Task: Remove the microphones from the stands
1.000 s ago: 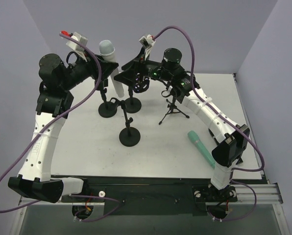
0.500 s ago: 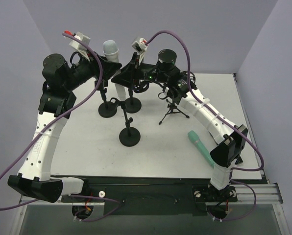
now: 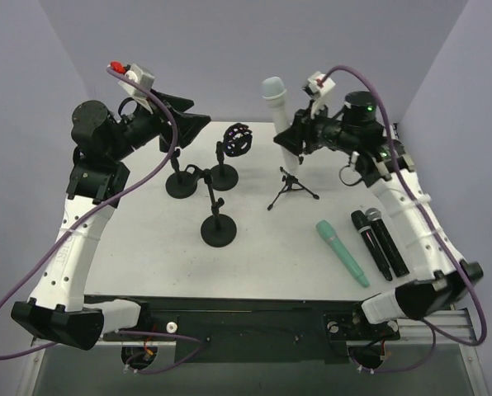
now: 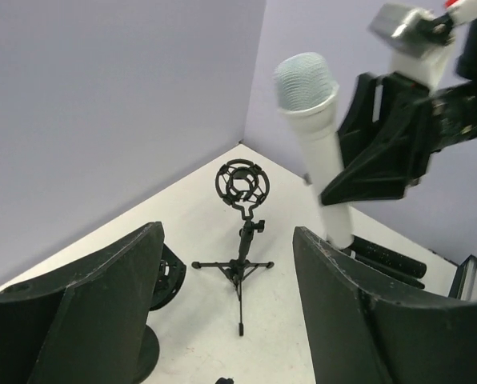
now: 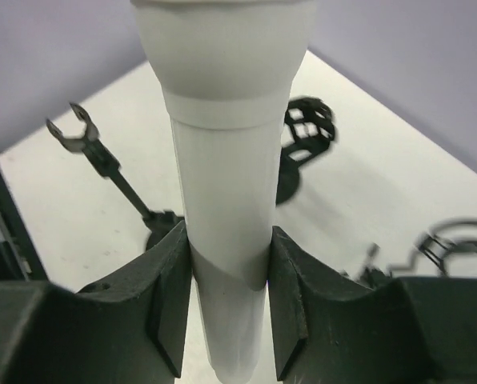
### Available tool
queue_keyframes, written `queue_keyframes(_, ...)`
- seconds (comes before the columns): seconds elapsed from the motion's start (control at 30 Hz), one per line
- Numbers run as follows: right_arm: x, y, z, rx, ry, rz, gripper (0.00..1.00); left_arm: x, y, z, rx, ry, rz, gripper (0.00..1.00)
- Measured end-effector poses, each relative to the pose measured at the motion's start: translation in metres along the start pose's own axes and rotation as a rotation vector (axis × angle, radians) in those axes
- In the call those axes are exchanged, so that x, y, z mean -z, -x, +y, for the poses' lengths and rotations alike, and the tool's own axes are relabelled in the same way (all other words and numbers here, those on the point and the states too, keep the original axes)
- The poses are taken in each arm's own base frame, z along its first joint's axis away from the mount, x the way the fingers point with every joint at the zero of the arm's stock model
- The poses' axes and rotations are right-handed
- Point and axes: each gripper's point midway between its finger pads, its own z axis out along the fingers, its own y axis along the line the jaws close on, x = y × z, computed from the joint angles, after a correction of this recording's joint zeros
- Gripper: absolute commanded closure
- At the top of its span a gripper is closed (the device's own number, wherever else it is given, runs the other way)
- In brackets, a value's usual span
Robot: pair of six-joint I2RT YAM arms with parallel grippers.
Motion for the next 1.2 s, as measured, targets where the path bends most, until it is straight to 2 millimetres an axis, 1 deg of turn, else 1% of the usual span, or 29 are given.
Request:
queue_keyframes(0.03, 0.019, -0.001, -0.007, 0.024, -0.049, 0.013, 1.0, 0.0, -0.001, -0.001, -0.011, -0.011, -0.002, 0.24)
queue_keyframes(0.1, 0.061, -0.004, -0.013, 0.08, -0.137, 0.039, 1.0, -0.001, -0.003, -0.004, -0.04, -0.039, -0.01, 0.24)
queue_keyframes(0.13, 0.084, -0.008, -0.015, 0.109, -0.187, 0.056, 1.0, -0.001, -0.005, -0.004, -0.052, -0.049, -0.014, 0.24)
queue_keyframes(0.2, 0.129, -0.024, -0.02, 0.151, -0.291, 0.104, 1.0, -0.002, -0.007, -0.006, -0.074, -0.072, -0.027, 0.24)
queue_keyframes(0.23, 0.153, -0.039, -0.024, 0.161, -0.354, 0.143, 1.0, -0.001, -0.01, -0.006, -0.081, -0.08, -0.032, 0.24)
queue_keyframes(0.27, 0.169, -0.053, -0.03, 0.155, -0.403, 0.183, 1.0, -0.001, -0.011, -0.007, -0.088, -0.086, -0.038, 0.24)
queue_keyframes(0.3, 0.189, -0.07, -0.035, 0.143, -0.464, 0.232, 1.0, 0.001, -0.014, -0.008, -0.094, -0.094, -0.041, 0.24)
queue_keyframes(0.37, 0.223, -0.104, -0.045, 0.094, -0.56, 0.345, 1.0, 0.003, -0.019, -0.011, -0.107, -0.109, -0.042, 0.24)
queue_keyframes(0.4, 0.231, -0.116, -0.049, 0.074, -0.585, 0.392, 1.0, 0.004, -0.019, -0.011, -0.115, -0.113, -0.044, 0.24)
queue_keyframes(0.43, 0.24, -0.136, -0.055, 0.046, -0.607, 0.463, 1.0, 0.005, -0.019, -0.013, -0.124, -0.12, -0.045, 0.25)
queue_keyframes(0.5, 0.247, -0.17, -0.061, 0.007, -0.605, 0.581, 1.0, 0.007, -0.018, -0.016, -0.146, -0.128, -0.048, 0.25)
queue_keyframes(0.53, 0.249, -0.184, -0.064, -0.01, -0.602, 0.623, 1.0, 0.008, -0.018, -0.016, -0.156, -0.132, -0.048, 0.25)
queue_keyframes(0.6, 0.254, -0.22, -0.074, -0.068, -0.601, 0.714, 1.0, 0.009, -0.019, -0.017, -0.2, -0.14, -0.042, 0.25)
queue_keyframes(0.63, 0.261, -0.237, -0.081, -0.1, -0.62, 0.756, 1.0, 0.01, -0.021, -0.016, -0.228, -0.141, -0.034, 0.25)
queue_keyframes(0.7, 0.279, -0.262, -0.097, -0.153, -0.678, 0.835, 1.0, 0.011, -0.029, -0.011, -0.271, -0.13, -0.001, 0.25)
queue_keyframes(0.77, 0.291, -0.272, -0.115, -0.174, -0.729, 0.871, 1.0, 0.011, -0.037, -0.003, -0.304, -0.107, 0.042, 0.25)
queue_keyframes(0.9, 0.318, -0.284, -0.163, -0.159, -0.833, 0.92, 1.0, 0.014, -0.052, 0.01, -0.348, -0.064, 0.106, 0.25)
queue_keyframes(0.93, 0.323, -0.287, -0.168, -0.162, -0.845, 0.928, 1.0, 0.014, -0.054, 0.012, -0.349, -0.056, 0.116, 0.25)
queue_keyframes(0.97, 0.33, -0.293, -0.178, -0.169, -0.858, 0.948, 1.0, 0.015, -0.057, 0.015, -0.347, -0.045, 0.129, 0.26)
queue_keyframes(1.03, 0.336, -0.306, -0.191, -0.184, -0.859, 0.983, 1.0, 0.016, -0.061, 0.018, -0.343, -0.028, 0.146, 0.26)
queue_keyframes(1.1, 0.34, -0.323, -0.205, -0.209, -0.846, 1.039, 1.0, 0.017, -0.064, 0.021, -0.337, -0.014, 0.16, 0.26)
queue_keyframes(1.2, 0.338, -0.348, -0.225, -0.245, -0.813, 1.102, 1.0, 0.018, -0.066, 0.024, -0.331, 0.008, 0.168, 0.26)
